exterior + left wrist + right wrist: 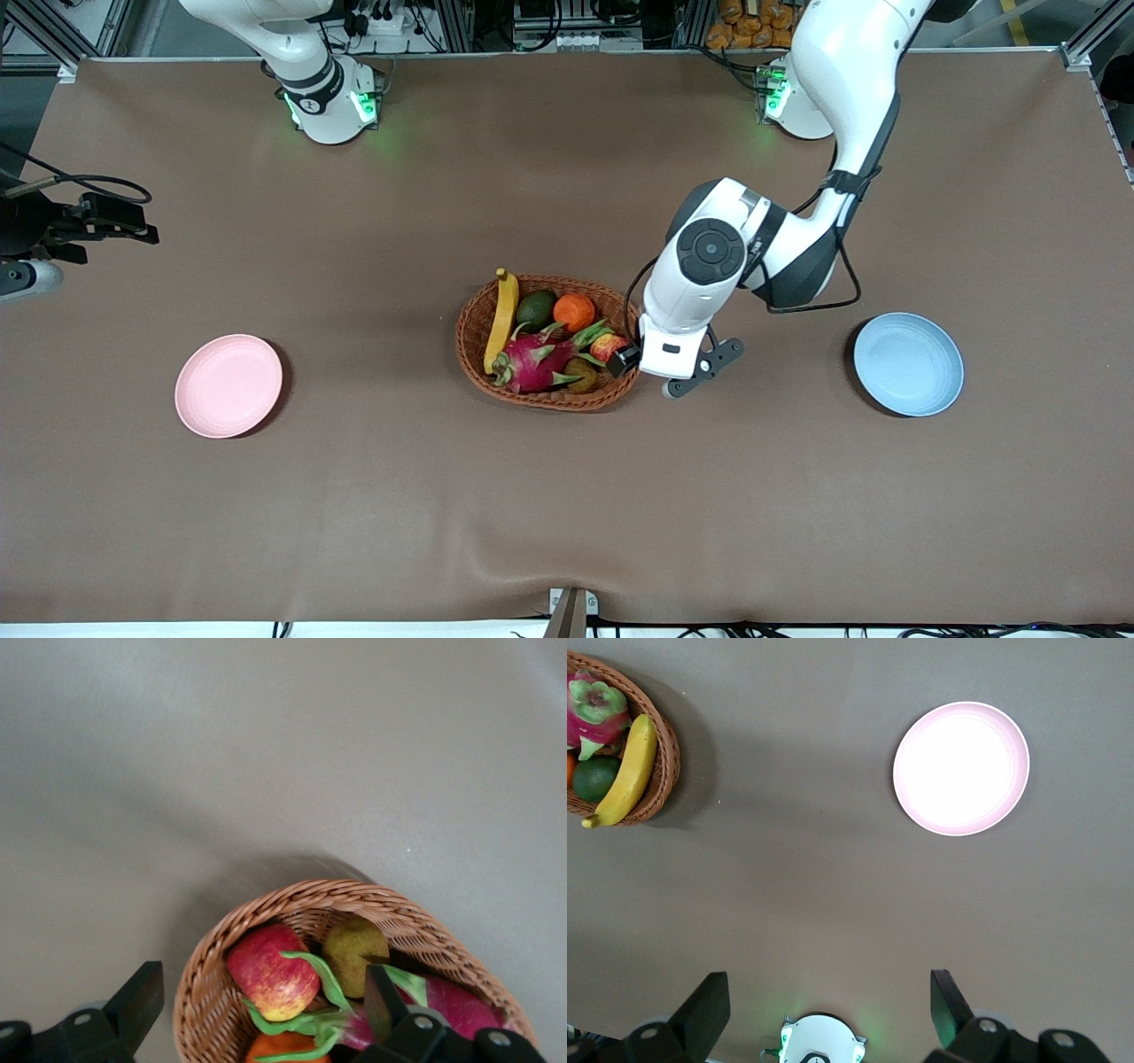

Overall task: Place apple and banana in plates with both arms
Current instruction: 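Lower the left gripper over the red apple in the basket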

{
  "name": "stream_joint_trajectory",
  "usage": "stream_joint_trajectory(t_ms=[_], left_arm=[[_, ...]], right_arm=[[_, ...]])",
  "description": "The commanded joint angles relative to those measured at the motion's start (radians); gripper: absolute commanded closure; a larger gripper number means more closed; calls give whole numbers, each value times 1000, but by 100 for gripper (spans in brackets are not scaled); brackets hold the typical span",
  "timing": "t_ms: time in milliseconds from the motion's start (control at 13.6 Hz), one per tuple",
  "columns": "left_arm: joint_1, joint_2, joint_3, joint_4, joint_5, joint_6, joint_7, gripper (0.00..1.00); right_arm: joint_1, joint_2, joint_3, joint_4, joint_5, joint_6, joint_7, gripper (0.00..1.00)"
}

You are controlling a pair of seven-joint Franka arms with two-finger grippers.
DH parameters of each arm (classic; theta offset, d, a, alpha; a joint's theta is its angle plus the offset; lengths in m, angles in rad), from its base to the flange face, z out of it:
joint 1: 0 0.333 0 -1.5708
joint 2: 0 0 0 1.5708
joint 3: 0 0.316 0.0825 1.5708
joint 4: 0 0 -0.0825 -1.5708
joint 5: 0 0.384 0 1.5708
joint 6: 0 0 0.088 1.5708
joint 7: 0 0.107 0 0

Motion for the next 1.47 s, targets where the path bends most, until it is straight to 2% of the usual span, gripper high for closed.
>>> stream_joint_trajectory(t_ms=[0, 807, 1393], left_arm=[[-47, 50, 11, 29, 23, -2, -194, 0], [-76, 133, 16, 34, 21, -2, -561, 0], [-76, 167, 14, 40, 11, -1, -653, 0]], right_arm=[[-8, 4, 6, 10, 14, -2, 18, 0], [0, 7, 6, 10, 14, 16, 17, 0], [2, 9, 6, 8, 14, 18, 17, 0]])
